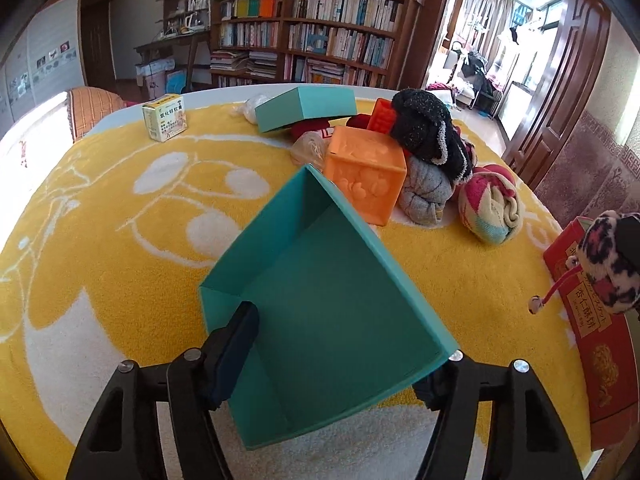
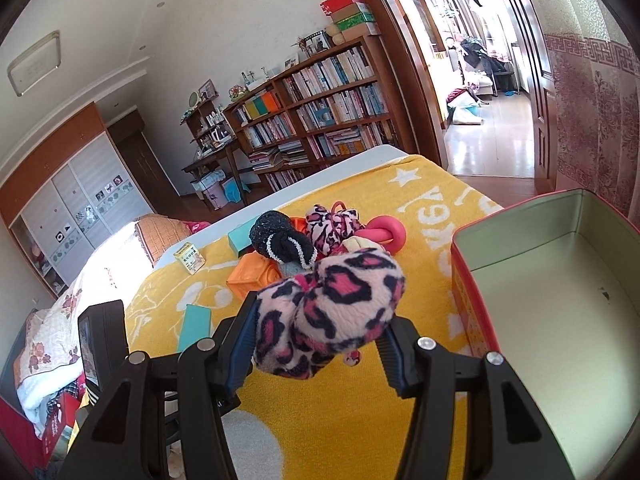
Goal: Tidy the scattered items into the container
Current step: 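Lift the plush with the right gripper while the left gripper lifts the teal box, then lower the plush and teal box into the red tin and open both grippers, then withdraw both grippers from the red tin back toward the table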
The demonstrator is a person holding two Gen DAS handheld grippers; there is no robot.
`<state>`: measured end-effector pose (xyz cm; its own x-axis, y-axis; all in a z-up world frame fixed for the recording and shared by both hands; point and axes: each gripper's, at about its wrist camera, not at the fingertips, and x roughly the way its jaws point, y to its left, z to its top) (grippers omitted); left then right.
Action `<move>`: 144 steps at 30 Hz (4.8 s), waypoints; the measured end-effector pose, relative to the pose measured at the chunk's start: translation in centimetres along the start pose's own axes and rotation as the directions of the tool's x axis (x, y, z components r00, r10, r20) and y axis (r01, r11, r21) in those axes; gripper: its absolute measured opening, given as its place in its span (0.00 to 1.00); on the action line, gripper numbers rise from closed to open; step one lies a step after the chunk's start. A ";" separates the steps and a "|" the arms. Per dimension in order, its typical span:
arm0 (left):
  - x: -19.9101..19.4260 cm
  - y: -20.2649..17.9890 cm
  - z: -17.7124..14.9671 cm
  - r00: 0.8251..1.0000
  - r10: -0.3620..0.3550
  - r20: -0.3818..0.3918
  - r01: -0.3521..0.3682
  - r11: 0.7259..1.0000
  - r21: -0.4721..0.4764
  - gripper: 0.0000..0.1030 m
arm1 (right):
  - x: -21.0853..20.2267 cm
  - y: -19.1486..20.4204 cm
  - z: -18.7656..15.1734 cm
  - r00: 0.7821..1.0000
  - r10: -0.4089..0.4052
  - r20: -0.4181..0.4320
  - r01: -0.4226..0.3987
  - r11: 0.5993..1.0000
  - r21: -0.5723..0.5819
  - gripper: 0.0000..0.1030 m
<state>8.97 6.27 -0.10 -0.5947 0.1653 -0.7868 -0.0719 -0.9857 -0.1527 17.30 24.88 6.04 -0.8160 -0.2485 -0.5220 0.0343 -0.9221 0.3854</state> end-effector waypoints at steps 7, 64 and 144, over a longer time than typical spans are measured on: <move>-0.8 2.6 -0.4 0.998 -0.063 0.010 0.063 0.997 -0.044 0.40 | 0.2 0.4 -0.3 1.000 0.003 -0.007 -0.003 1.000 -0.006 0.56; -7.7 -13.4 2.6 0.843 -0.532 0.080 0.504 0.833 0.228 0.15 | -11.1 -8.1 1.0 0.964 -0.214 0.156 0.198 0.974 0.109 0.56; -1.1 1.7 5.7 0.960 -0.271 0.065 0.274 0.960 -0.049 0.80 | -1.3 1.8 2.3 0.998 -0.034 0.046 0.035 0.999 -0.003 0.76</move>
<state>4.95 4.22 3.96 -0.6038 0.4234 -0.6754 -0.1932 -0.8997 -0.3914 17.07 24.24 9.11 -0.8426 -0.2025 -0.4990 0.0077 -0.9310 0.3648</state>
